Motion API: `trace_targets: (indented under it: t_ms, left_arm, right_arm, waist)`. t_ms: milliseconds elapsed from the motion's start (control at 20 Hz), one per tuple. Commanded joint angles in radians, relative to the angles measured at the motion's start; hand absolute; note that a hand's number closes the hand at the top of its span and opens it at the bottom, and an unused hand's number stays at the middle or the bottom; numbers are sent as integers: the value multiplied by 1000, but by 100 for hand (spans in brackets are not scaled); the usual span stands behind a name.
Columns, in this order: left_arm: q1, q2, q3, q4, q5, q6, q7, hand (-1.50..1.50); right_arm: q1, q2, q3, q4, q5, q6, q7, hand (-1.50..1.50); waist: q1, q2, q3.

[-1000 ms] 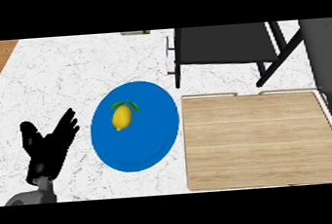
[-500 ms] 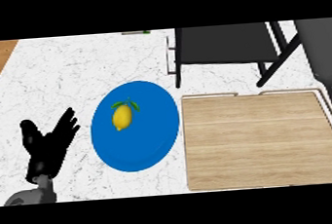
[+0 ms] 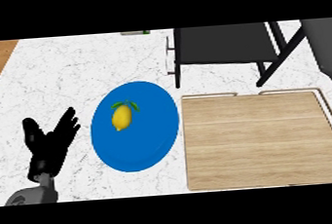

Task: Pick the tomato from the tray and place it in the tiered shelf

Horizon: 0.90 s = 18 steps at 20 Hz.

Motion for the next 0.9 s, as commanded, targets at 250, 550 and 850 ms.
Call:
trace_targets:
  t_ms: [250, 550, 850]
  left_arm:
    - [-18, 1, 14, 30, 10, -14, 0, 0]
    - [27, -13, -8, -33, -6, 3, 25, 0]
    - [28, 15, 32, 41, 10, -34, -37, 0]
  right_arm:
    - [-17, 33, -152, 19, -111, -189, 43, -150]
    - [-14, 24, -264, -13, -240, -215, 16, -150]
    - [-54, 6, -351, -48, -318, -320, 68, -150]
  waist:
    - [0, 4, -5]
    - [0, 1, -4]
    - [-7, 1, -5]
